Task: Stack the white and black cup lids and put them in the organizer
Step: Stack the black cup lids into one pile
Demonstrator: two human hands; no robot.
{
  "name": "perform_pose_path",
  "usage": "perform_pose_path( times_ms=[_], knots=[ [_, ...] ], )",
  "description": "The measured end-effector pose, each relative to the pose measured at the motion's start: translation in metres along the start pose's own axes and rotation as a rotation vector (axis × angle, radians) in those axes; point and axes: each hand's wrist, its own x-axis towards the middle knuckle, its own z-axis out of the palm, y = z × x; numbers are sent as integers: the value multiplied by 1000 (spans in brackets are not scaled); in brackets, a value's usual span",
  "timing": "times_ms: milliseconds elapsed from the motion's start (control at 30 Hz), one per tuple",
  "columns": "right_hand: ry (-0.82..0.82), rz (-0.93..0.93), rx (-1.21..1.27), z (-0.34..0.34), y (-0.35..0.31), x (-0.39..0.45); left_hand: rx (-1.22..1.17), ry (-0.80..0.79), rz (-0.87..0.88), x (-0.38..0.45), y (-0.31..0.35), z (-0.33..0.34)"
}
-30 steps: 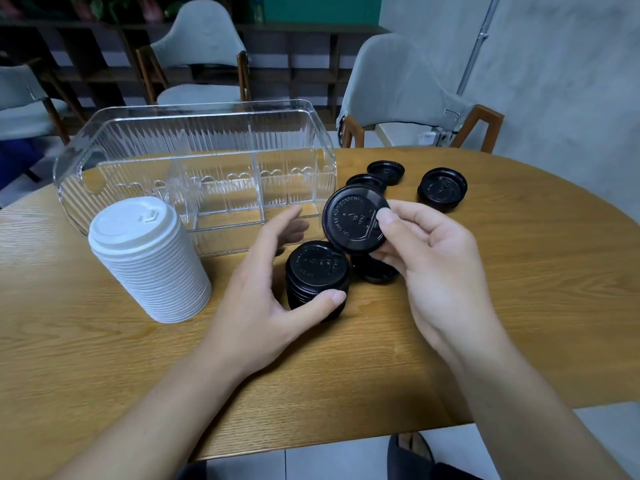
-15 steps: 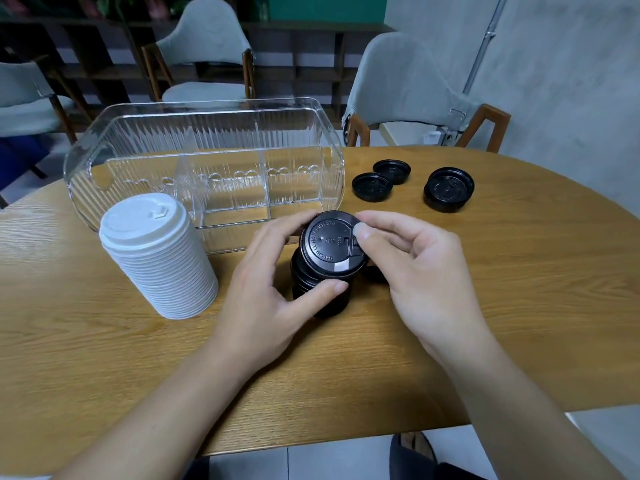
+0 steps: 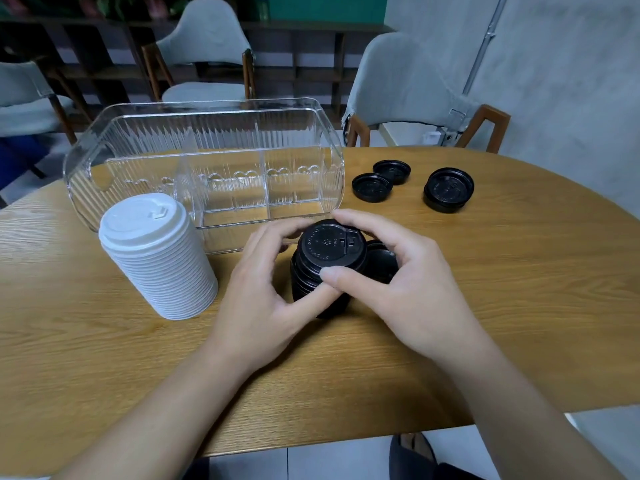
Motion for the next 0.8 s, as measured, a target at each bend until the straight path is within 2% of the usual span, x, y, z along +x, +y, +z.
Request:
perform_pose_path(
  times_ms=[200, 433, 800],
  knots=[
    [106, 57, 61, -2, 7, 0, -3, -185, -165, 1, 1, -3],
    [31, 71, 44, 6, 17, 1, -14, -172, -238, 3, 2, -2],
    [-137, 54, 39, -2, 23, 6, -80, -259, -250, 7, -3, -7]
  ],
)
